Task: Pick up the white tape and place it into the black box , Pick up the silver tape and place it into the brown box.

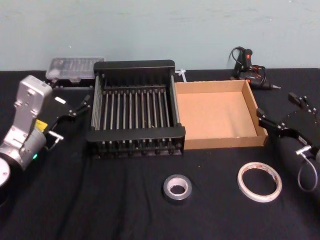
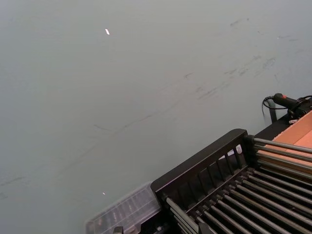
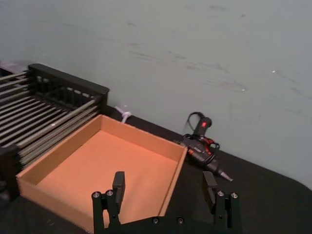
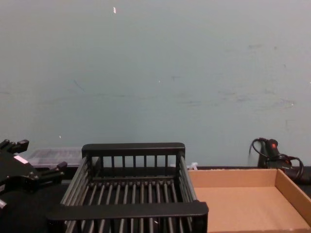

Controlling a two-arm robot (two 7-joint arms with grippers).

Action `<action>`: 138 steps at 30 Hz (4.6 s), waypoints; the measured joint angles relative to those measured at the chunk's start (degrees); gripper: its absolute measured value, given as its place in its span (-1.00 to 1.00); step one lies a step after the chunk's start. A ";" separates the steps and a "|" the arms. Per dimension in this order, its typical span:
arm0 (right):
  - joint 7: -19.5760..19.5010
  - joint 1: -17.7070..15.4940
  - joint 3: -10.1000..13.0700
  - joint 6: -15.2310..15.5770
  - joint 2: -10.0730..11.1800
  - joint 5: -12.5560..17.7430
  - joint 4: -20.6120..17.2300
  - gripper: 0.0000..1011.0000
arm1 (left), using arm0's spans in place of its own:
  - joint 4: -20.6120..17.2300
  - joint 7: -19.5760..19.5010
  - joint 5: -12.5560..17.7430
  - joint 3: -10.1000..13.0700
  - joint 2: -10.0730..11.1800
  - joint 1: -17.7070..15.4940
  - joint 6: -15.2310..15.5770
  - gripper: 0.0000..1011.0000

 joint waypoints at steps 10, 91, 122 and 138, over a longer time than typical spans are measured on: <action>1.72 -5.73 3.56 3.62 1.62 2.79 -6.42 0.98 | 0.00 0.00 0.00 0.00 0.00 0.00 0.00 0.98; 10.60 -13.07 8.85 9.28 -6.23 -2.99 0.80 0.98 | 0.00 0.00 0.00 0.00 0.00 0.00 0.00 0.98; 11.22 -13.05 9.37 9.63 -6.88 -4.44 0.90 0.53 | 0.00 0.00 0.00 0.00 0.00 0.00 0.00 0.98; 11.15 -13.05 9.37 9.56 -6.85 -4.30 0.86 -0.51 | 0.00 0.00 0.00 0.00 0.00 0.00 0.00 0.98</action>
